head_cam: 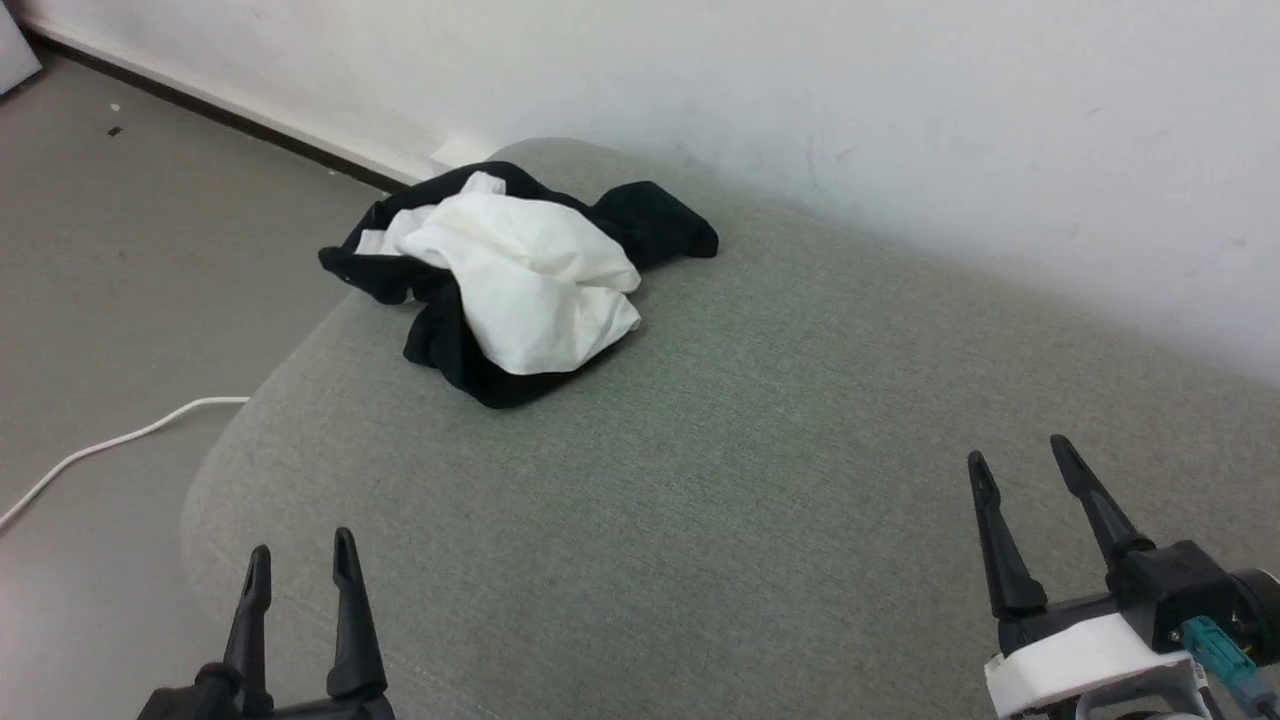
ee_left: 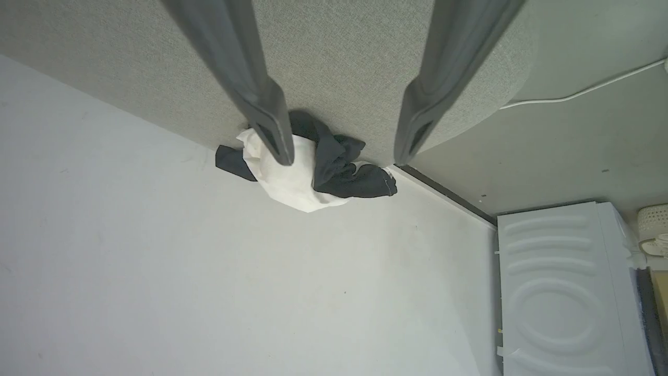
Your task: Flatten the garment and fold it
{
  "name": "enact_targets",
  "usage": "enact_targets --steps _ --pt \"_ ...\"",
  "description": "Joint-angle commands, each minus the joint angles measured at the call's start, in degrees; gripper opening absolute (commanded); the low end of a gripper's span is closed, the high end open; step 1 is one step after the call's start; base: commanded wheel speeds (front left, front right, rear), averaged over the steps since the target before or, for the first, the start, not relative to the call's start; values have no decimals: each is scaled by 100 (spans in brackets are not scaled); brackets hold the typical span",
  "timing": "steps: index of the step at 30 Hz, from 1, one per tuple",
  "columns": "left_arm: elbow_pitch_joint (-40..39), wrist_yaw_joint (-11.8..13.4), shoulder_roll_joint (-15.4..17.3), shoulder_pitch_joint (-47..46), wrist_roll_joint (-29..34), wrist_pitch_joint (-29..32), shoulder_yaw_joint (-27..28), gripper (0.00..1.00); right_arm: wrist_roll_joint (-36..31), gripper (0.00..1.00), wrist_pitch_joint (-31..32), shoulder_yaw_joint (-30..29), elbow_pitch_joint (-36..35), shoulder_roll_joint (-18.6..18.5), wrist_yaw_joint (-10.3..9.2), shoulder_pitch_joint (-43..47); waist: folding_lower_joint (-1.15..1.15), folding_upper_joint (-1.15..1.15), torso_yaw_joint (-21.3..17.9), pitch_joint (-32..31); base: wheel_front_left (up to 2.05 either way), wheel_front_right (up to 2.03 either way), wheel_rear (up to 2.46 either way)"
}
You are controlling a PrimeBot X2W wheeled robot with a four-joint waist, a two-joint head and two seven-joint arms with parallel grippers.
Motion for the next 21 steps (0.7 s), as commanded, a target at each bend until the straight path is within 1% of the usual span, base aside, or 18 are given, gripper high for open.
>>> enact_targets --steps 1,10,13,15,16,19,21 --pt "-32 48 -27 88 -45 -46 35 100 36 100 -50 -18 -27 18 -5 51 0 0 29 -9 0 0 0" --pt "-15 66 -27 92 -64 -46 16 100 11 100 -36 -34 -42 18 -5 38 0 0 5 -18 0 0 0" --pt "-67 55 -27 93 -241 -46 -43 100 1 100 -28 -25 -52 18 -5 28 0 0 -29 -10 0 0 0" --pt "-259 32 -27 -7 -465 -46 -101 100 -8 100 -11 -42 -86 18 -5 27 0 0 -42 11 0 0 0" --pt "-349 -23 -19 -77 -514 -20 -149 100 -4 100 2 -71 -113 18 -5 26 0 0 -47 33 0 0 0" --pt "-765 -214 158 -547 -626 313 -227 100 0 100 73 -155 -221 18 -5 18 0 0 -67 150 0 0 0" --pt "-1052 -306 390 -1032 -673 669 -185 100 -28 100 135 -178 -321 18 -5 -9 0 0 -108 272 0 0 0"
